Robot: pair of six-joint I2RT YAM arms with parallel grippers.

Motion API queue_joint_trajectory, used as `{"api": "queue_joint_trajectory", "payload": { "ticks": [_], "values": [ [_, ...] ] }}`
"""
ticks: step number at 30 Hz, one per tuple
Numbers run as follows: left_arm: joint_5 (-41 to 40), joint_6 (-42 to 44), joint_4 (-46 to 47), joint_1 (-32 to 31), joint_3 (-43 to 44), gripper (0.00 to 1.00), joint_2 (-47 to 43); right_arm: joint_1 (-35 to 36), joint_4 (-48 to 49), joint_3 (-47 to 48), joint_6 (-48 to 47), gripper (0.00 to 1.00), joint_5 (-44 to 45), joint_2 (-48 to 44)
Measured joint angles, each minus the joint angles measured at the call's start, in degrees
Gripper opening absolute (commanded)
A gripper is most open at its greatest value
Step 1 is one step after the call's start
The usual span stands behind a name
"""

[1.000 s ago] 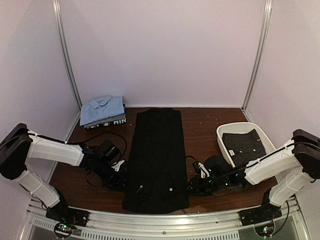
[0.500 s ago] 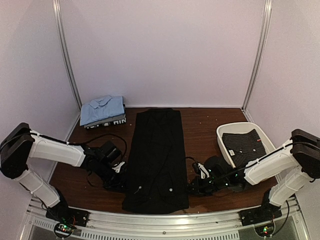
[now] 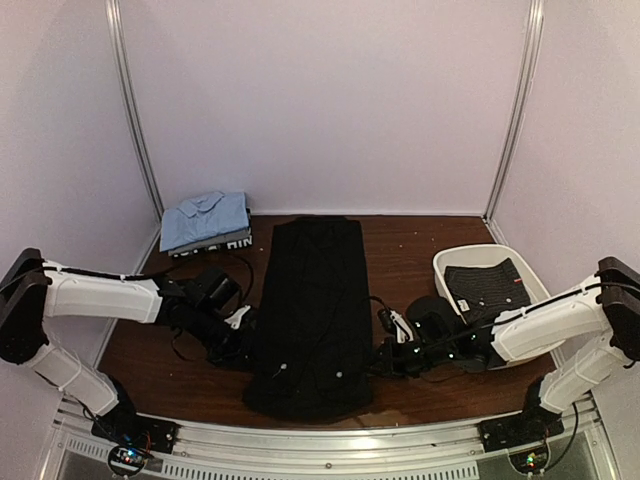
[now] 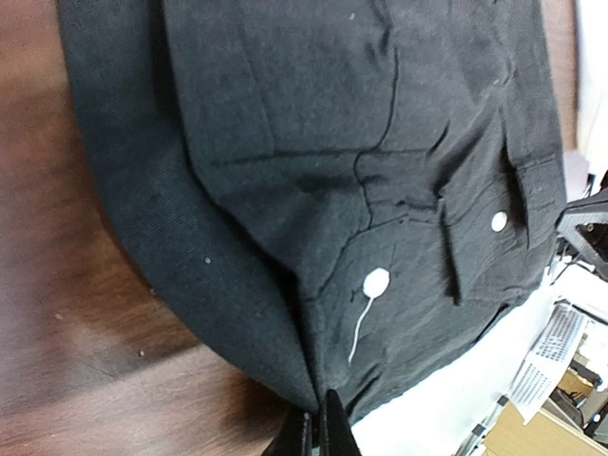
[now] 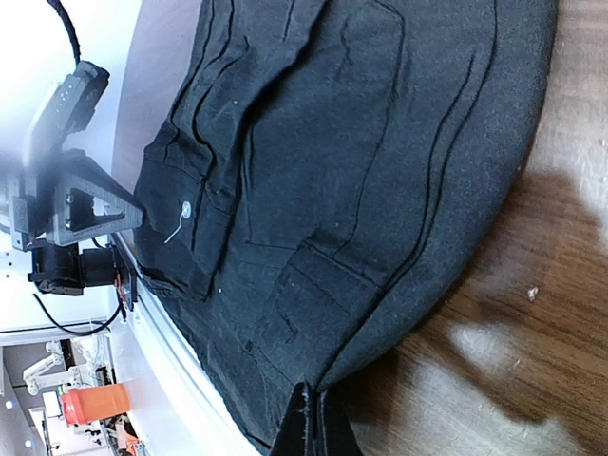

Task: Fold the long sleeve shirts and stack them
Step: Pick up the rectangle-folded shirt from the center of the board, then fold the rectangle-folded shirt at the center of the board.

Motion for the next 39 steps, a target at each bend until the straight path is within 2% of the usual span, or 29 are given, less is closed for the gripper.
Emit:
{"api": "queue_joint_trajectory", "payload": {
  "ticks": [9, 28, 34, 39],
  "values": [
    [2.78, 1.07, -0.57, 3.69, 1.92, 0.0, -1.6, -2.99, -1.99, 3.23, -1.03, 0.0, -0.39, -1.53],
    [10.84, -0.63, 1.18, 4.59, -1.09, 0.0, -3.82, -4.94, -2.64, 6.19, -1.9, 0.0, -2.36, -1.64],
    [16.92, -0.98, 3.17, 11.37, 1.38, 0.0, -0.33, -9.46, -0.81, 8.2, -1.9, 0.0, -3.76, -0.46],
    [21.27, 0.2, 5.18, 17.62, 8.96, 0.0, 7.28, -14.51, 1.4, 14.27, -3.43, 0.0, -5.11, 5.27]
  ]
}}
